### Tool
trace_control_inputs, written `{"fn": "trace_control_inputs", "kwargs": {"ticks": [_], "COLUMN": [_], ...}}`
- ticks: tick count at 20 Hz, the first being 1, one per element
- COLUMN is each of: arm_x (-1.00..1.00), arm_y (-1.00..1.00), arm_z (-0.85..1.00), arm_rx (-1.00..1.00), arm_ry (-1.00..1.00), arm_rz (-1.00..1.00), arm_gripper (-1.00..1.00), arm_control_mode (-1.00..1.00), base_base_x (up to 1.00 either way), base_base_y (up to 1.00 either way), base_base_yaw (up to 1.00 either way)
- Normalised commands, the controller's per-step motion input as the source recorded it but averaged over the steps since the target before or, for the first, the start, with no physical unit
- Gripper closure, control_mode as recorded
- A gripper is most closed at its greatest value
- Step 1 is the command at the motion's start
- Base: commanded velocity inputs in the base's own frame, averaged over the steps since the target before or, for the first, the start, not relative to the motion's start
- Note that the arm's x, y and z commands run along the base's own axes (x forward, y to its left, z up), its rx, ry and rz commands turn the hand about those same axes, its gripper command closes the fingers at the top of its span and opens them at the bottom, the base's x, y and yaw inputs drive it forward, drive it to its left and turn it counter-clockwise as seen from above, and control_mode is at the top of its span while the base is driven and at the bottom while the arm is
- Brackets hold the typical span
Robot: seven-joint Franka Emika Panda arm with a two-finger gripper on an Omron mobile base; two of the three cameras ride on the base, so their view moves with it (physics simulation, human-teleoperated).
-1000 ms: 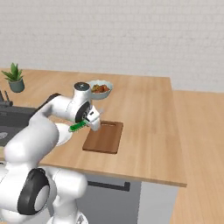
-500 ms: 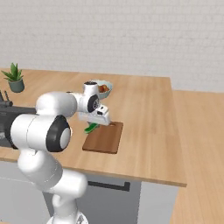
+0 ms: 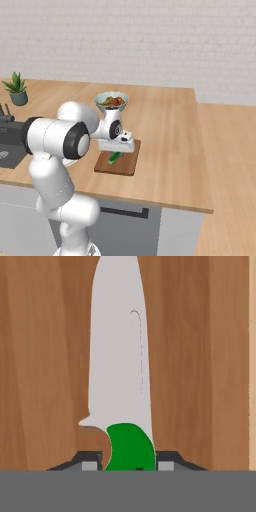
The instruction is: Pick up the knife from the drawer and place it on the cutting board. Then place the meat from the plate to the cutting board.
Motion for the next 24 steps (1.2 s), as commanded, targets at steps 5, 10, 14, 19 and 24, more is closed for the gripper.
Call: {"fn": "trace_control_inputs", "kwargs": {"ticks": [5, 10, 14, 19, 24], "arm_x": [0.20, 0.02, 0.00, -0.15, -0.06], "arm_y": [-0.10, 0.04, 0.20, 0.89, 1.00], "arm_z": [-0.31, 0.23, 0.67, 0.60, 0.03], "arm_rx": [0.00, 0.00, 0.00, 0.00, 0.00], "arm_ry": [0.00, 0.00, -0.10, -0.24, -0.07], "arm_rz": [0.10, 0.00, 0.00, 0.07, 0.35], "arm_gripper": [-1.00, -1.00, -1.00, -1.00, -1.00], "arm_control_mode": [-1.00, -1.00, -1.00, -1.00, -1.00], "base_base_x": [0.00, 0.00, 0.00, 0.00, 0.00], "base_base_y": [0.00, 0.00, 0.00, 0.00, 0.00], "base_base_yaw": [0.00, 0.00, 0.00, 0.00, 0.00]}}
